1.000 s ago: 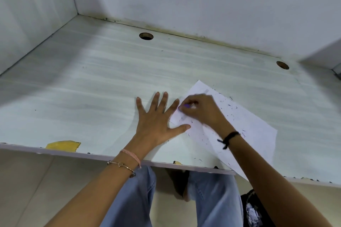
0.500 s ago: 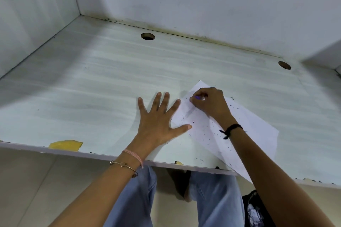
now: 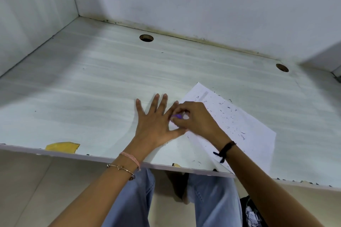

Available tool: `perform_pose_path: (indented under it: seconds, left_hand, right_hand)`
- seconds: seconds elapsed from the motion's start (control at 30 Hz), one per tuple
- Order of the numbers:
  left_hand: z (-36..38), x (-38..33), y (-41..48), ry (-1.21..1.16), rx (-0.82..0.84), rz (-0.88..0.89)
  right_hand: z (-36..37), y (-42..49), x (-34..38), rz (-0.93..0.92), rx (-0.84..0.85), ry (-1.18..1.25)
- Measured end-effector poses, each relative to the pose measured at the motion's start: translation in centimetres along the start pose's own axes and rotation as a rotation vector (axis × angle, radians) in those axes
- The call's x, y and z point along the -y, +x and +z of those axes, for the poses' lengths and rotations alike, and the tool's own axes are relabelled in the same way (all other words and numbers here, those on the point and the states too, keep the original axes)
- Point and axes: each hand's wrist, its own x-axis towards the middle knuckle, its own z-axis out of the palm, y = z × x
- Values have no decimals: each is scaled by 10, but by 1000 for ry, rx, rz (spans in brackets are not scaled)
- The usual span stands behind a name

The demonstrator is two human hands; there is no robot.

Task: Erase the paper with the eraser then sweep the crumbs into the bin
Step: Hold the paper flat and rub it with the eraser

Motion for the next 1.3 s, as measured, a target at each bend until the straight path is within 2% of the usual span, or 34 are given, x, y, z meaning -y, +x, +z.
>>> perform_pose_path:
  seconds: [0.07,0.2,0.37,0.5,0.57,0.7,0.87,0.93,1.03,1.2,1.3]
  left_hand:
    - [-1,0,0,1,4,-1]
    - [-4,0,-1,0,33,-5]
    - [-6,-2,-1,-23,35,-11]
    - [-6,-10,18,-117,-115,23]
    - [-7,-15,33,-135,-119,46]
    - [-5,-21,47,-73,-19,52]
    - [2,-19,49,-45,-51,63]
    - [1,-19,49,-48,-51,62]
    - [2,-18,49,-55,-54,55]
    - [4,-18,51,-17,-49,63]
    - [3,-18,50,-49,-37,59]
  right_hand:
    - [-5,6,-6,-2,-37,-6]
    - [-30,33,-37,192,-260,51]
    - [-31,26,-43,233,-260,126]
    - [-38,15,-50,266,-331,345]
    - [-39,15,-53,274,-333,293]
    - [-35,19,-50,265,-308,168]
    - [-17,14,-30,76,-205,55]
    - [-25,25,-35,65,-242,-12]
    - [-37,38,-41,152,-344,8]
    - [-21,22,-24,104,-157,-9]
    - [-38,41,-41,170,-308,-3]
